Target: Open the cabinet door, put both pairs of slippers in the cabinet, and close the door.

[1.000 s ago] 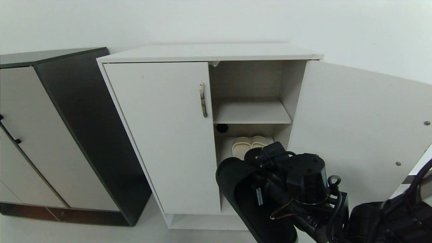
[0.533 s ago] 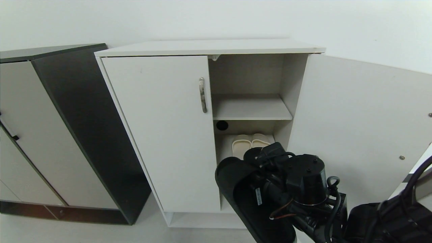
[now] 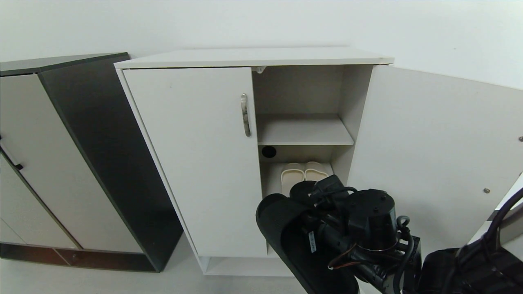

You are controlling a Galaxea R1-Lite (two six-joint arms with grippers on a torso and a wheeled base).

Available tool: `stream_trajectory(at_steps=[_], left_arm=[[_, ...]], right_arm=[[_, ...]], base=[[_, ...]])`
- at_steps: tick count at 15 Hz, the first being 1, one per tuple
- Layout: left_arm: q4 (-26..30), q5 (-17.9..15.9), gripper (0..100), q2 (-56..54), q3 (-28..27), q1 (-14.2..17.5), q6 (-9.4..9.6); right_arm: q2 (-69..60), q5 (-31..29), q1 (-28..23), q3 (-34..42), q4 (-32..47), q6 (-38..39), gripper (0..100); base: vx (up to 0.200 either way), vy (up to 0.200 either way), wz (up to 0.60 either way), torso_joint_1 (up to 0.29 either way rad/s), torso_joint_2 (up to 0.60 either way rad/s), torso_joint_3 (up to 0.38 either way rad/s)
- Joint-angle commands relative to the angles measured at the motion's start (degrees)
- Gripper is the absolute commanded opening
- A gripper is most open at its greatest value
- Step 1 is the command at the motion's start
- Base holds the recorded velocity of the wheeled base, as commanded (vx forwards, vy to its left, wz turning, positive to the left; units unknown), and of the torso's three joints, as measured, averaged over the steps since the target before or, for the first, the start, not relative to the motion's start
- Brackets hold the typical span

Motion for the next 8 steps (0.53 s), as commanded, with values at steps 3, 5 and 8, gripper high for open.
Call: stream_trajectory(at_steps=[3,5,8], left_arm=[[0.0,0.0,0,0.0,0.0,0.0,-0.01],[0.0,0.1,0,0.0,0.0,0.0,-0.01],[0.0,0.1,0,0.0,0.0,0.0,-0.01]], right_arm=[[0.3,-0.2,0.1,-0.4,0.0,-1.2,0],[0.3,0.1,0.1,-0.4,-0.3,-1.9,0],[0.6,0.9,0.1,-0.3,-0.6,-2.0,0]], base=[[0.000,0.000,0.00,0.000,0.00,0.000],[0.000,0.000,0.00,0.000,0.00,0.000],[0.000,0.000,-0.20,0.001,0.00,0.001]])
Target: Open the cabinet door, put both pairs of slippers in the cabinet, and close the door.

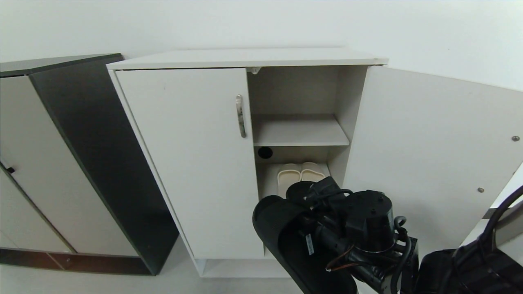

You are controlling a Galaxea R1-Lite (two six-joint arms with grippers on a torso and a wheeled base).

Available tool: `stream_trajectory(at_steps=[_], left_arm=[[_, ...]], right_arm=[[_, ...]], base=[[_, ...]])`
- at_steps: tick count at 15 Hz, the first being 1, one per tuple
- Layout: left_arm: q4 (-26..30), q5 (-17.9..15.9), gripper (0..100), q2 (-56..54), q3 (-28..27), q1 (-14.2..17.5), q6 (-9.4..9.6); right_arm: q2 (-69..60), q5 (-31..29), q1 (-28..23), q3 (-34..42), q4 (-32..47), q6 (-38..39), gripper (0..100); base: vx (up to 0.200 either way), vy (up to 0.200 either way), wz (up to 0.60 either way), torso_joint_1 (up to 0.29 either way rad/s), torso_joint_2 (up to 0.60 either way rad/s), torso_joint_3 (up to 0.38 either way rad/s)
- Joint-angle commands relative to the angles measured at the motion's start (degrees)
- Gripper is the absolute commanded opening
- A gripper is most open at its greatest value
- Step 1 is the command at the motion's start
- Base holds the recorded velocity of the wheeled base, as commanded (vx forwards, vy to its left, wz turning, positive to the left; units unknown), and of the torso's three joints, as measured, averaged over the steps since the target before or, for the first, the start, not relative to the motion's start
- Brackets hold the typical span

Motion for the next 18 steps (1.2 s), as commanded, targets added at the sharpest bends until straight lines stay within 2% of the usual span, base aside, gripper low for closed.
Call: stream_trajectory(at_steps=[1,3,4,5,6,8,9,10,12,14,18], left_arm=[[0.0,0.0,0,0.0,0.0,0.0,-0.01],[0.0,0.0,0,0.0,0.0,0.0,-0.01],[0.0,0.0,0,0.0,0.0,0.0,-0.01],[0.0,0.0,0,0.0,0.0,0.0,-0.01],[0.0,0.0,0,0.0,0.0,0.0,-0.01],[0.0,0.0,0,0.0,0.0,0.0,-0.01],[0.0,0.0,0,0.0,0.0,0.0,-0.01],[0.0,0.0,0,0.0,0.0,0.0,-0.01],[0.0,0.0,0,0.0,0.0,0.0,-0.01],[0.0,0.0,0,0.0,0.0,0.0,-0.01],[0.0,0.0,0,0.0,0.0,0.0,0.08]], right_arm=[[0.8,0.1,-0.1,-0.2,-0.4,-0.1,0],[2.8,-2.2,0.0,-3.5,-1.6,-0.3,0],[3.5,-6.3,0.7,-7.2,-0.5,-0.3,0],[4.3,-10.7,1.4,-12.0,4.2,0.2,0],[4.3,-13.9,1.8,-16.4,11.0,2.1,0],[4.7,-19.4,2.7,-30.7,29.6,11.7,0],[4.8,-20.3,2.8,-32.7,32.4,13.0,0],[5.7,-25.5,2.8,-44.0,46.5,16.9,0],[7.4,-29.7,2.8,-52.2,50.4,16.2,0],[8.6,-31.3,2.7,-56.8,53.6,15.3,0],[10.7,-31.4,1.8,-57.4,53.5,16.9,0]], base=[[0.000,0.000,0.00,0.000,0.00,0.000],[0.000,0.000,0.00,0.000,0.00,0.000],[0.000,0.000,0.00,0.000,0.00,0.000],[0.000,0.000,0.00,0.000,0.00,0.000],[0.000,0.000,0.00,0.000,0.00,0.000],[0.000,0.000,0.00,0.000,0.00,0.000],[0.000,0.000,0.00,0.000,0.00,0.000],[0.000,0.000,0.00,0.000,0.00,0.000],[0.000,0.000,0.00,0.000,0.00,0.000],[0.000,0.000,0.00,0.000,0.00,0.000],[0.000,0.000,0.00,0.000,0.00,0.000]])
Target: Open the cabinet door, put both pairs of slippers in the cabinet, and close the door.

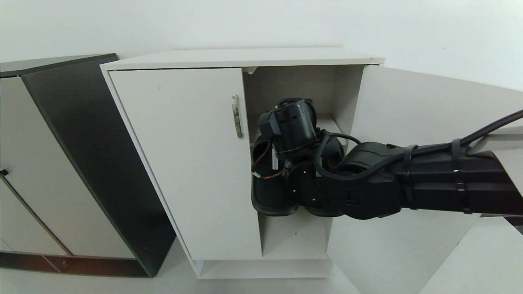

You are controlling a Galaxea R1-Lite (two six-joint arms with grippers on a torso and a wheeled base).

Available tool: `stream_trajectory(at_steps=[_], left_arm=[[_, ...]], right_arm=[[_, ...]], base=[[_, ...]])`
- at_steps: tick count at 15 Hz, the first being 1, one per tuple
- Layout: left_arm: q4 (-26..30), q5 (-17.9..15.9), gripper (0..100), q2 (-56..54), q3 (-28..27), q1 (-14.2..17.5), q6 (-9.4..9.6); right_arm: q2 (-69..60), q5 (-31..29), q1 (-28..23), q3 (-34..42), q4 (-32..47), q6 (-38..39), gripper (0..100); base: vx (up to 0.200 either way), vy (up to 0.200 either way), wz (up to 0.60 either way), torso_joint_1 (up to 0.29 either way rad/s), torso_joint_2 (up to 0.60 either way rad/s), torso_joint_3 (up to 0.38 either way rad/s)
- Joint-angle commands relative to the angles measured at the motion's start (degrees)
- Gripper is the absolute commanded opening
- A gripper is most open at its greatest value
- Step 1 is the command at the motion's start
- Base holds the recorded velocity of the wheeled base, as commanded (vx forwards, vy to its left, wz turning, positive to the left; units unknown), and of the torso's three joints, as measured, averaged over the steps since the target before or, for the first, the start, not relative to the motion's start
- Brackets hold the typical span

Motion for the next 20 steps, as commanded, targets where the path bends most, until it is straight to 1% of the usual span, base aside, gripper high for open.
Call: stream_trajectory(at_steps=[1,9,13,20], left_arm=[[0.0,0.0,0,0.0,0.0,0.0,0.02],[0.0,0.0,0,0.0,0.0,0.0,0.37],[0.0,0.0,0,0.0,0.0,0.0,0.37],[0.0,-0.1,0,0.0,0.0,0.0,0.20]], right_arm=[[1.3,-0.1,-1.0,-0.4,0.2,0.2,0],[1.2,0.1,-1.9,-0.4,2.2,-0.1,0],[1.3,0.1,-3.1,-1.1,2.3,-0.2,0],[2.0,0.3,-3.1,-1.3,2.2,-0.7,0]], base=[[0.000,0.000,0.00,0.000,0.00,0.000],[0.000,0.000,0.00,0.000,0.00,0.000],[0.200,0.000,0.00,0.001,0.00,0.006],[0.200,0.000,0.00,0.003,0.00,-0.001]])
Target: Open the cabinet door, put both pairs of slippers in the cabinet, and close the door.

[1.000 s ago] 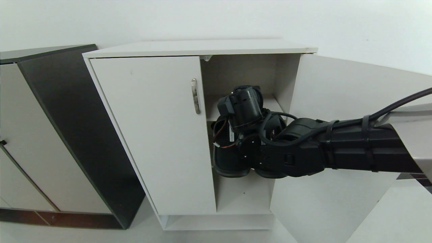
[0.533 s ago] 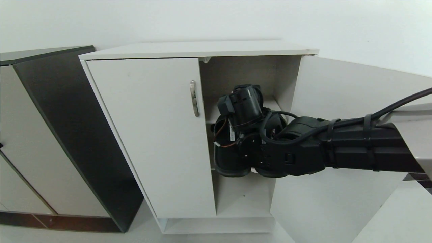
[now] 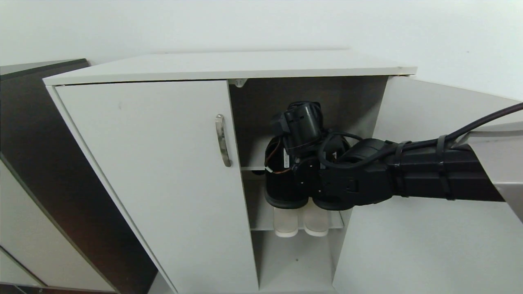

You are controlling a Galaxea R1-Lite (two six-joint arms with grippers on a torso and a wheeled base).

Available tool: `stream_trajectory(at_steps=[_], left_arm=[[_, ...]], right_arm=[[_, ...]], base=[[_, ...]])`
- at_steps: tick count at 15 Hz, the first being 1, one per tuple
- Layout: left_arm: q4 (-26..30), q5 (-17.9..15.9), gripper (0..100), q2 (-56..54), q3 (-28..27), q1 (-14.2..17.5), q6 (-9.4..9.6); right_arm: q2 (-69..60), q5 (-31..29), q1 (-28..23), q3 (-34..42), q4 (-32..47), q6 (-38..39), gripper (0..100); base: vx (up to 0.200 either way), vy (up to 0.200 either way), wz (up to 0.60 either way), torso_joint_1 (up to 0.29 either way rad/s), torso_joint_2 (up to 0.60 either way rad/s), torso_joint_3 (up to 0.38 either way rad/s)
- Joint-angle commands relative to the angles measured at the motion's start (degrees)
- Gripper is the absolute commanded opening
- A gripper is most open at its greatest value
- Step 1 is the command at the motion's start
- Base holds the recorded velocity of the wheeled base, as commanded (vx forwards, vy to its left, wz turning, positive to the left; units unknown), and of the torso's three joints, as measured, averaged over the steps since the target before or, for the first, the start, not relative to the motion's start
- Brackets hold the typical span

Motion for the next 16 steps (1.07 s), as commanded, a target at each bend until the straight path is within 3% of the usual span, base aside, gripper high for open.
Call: stream_trajectory(at_steps=[1,4,12,16], left_arm=[[0.0,0.0,0,0.0,0.0,0.0,0.04],[0.0,0.0,0,0.0,0.0,0.0,0.04],[0.0,0.0,0,0.0,0.0,0.0,0.04],[0.0,0.0,0,0.0,0.0,0.0,0.04]], right_arm=[[0.4,0.2,0.1,-0.1,0.0,-0.1,0],[2.5,0.6,0.1,-1.5,-0.5,-1.2,0],[9.9,3.8,-4.0,-14.2,0.3,-3.6,0],[10.4,4.9,-5.5,-15.6,0.5,-4.2,0]], base=[[0.200,0.000,0.00,0.002,0.00,-0.002],[0.000,0.000,0.00,0.000,0.00,0.000],[0.000,0.000,0.00,0.000,0.00,0.000],[0.000,0.000,0.00,0.000,0.00,0.000]])
